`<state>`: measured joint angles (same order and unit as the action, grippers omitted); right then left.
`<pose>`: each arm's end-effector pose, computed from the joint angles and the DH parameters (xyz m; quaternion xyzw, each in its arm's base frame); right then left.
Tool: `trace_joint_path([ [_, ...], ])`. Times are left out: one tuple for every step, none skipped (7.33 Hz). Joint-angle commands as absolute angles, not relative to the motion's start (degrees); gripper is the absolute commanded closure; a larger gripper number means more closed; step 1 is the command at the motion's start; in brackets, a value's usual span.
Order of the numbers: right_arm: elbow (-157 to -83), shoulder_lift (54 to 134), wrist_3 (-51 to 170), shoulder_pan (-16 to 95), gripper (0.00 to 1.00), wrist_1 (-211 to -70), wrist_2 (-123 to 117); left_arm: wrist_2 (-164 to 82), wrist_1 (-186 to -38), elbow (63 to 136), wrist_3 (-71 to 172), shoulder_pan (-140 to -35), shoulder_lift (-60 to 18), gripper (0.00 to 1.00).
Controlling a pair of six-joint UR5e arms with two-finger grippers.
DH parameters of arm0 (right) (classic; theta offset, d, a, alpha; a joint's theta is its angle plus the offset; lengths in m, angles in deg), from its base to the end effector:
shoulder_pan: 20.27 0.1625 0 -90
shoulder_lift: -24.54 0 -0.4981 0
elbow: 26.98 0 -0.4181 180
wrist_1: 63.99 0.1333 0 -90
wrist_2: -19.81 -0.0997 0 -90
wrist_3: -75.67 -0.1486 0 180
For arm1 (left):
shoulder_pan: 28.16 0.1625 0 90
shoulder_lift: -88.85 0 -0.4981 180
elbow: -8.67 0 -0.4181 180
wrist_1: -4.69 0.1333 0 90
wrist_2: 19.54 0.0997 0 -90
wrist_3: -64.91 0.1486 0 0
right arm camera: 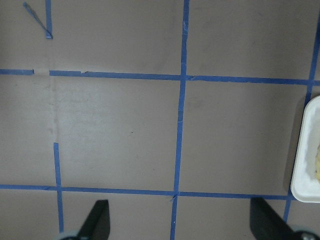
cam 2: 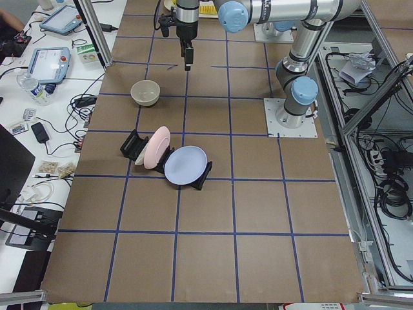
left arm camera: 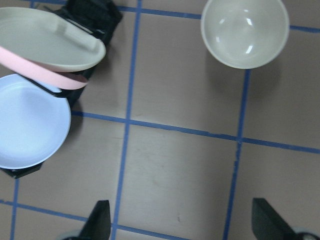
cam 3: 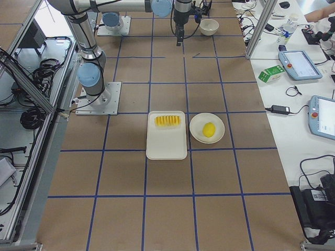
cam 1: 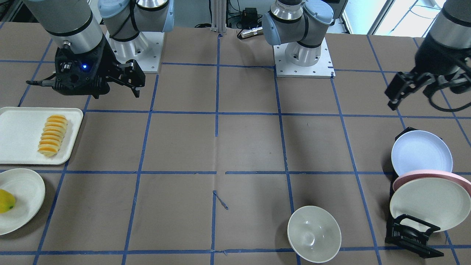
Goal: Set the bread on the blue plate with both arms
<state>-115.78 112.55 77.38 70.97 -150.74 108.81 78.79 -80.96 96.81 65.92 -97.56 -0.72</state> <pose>0.1472 -0.5213 0.4993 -0.0254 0.9990 0.0352 0.0089 0.0819 -0.5355 0.5428 -0.1735 0.9805 -0.0431 0.0820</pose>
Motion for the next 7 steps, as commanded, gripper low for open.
trace_joint_path([
  [-118.2,111.6,80.1,69.6,0.0,-151.0,109.3,79.3,-80.0,97.3,64.7,-82.2,-3.2,0.0],
  [-123.9,111.6,85.6,66.6,0.0,-157.5,109.7,78.5,-78.5,98.2,64.3,-75.7,-5.2,0.0],
  [-130.1,111.5,88.6,62.8,0.0,-165.2,109.9,76.0,-72.3,99.4,63.9,-73.4,-7.9,0.0],
  [-135.9,111.6,96.9,57.4,0.0,-171.5,110.0,76.0,-68.3,101.1,63.9,-72.9,-11.0,0.0],
  [-140.7,111.6,101.7,51.1,0.0,-176.2,110.0,75.8,-63.4,102.9,63.7,-70.8,-14.5,0.0],
  [-143.6,111.3,108.6,46.2,0.0,-180.0,110.0,75.6,-62.0,104.5,63.4,-69.2,-17.0,0.0],
  [-145.6,110.5,113.8,42.6,0.0,-182.5,111.0,75.7,-61.4,107.2,63.4,-68.2,-18.8,0.0],
])
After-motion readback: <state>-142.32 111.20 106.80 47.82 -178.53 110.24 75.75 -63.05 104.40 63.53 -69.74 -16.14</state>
